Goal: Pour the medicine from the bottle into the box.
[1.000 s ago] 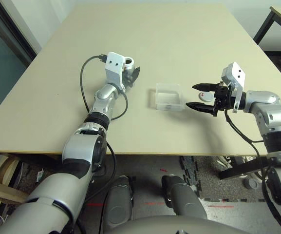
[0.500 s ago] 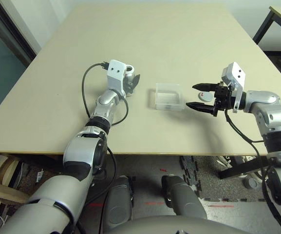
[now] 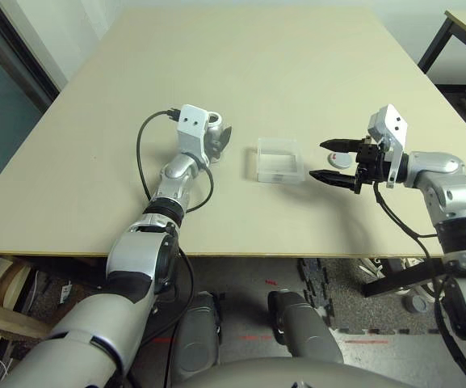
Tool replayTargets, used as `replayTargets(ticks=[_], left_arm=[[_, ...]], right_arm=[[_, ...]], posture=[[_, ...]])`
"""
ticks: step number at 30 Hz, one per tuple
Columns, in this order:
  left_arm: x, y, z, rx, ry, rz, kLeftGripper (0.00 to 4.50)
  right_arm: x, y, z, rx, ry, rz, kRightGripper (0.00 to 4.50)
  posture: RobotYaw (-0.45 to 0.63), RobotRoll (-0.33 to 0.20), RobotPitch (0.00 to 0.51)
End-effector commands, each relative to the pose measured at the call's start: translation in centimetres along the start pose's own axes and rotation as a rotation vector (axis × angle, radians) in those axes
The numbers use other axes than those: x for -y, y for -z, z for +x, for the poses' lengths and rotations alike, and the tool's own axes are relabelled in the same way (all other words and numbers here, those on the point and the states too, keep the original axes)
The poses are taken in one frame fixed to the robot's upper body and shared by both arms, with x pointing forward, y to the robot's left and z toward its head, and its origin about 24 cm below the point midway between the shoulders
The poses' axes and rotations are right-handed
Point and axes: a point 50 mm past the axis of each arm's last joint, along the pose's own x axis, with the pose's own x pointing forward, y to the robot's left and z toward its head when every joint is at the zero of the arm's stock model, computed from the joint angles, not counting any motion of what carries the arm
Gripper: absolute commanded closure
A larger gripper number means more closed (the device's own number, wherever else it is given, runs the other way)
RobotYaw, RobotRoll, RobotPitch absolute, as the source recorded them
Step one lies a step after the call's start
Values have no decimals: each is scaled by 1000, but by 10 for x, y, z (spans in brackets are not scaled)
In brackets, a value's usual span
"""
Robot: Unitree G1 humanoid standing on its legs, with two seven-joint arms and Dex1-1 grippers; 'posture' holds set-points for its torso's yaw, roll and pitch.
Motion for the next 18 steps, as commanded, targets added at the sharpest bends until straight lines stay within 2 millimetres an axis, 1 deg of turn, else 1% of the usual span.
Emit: replayTargets(ticks=[1,13,18], left_arm=[[0,7,-4,-8,4,-19,26],[0,12,-17,66,20,-34,26],[2,13,-27,95,25,-29,26]], right_arm=[[0,2,1,-7,-2,-3,0],[1,4,5,-4,-6,-2,0],[0,4,5,1,-6,-3,0]], posture=[[-193,0,110],[-178,0,113],[-175,0,116]])
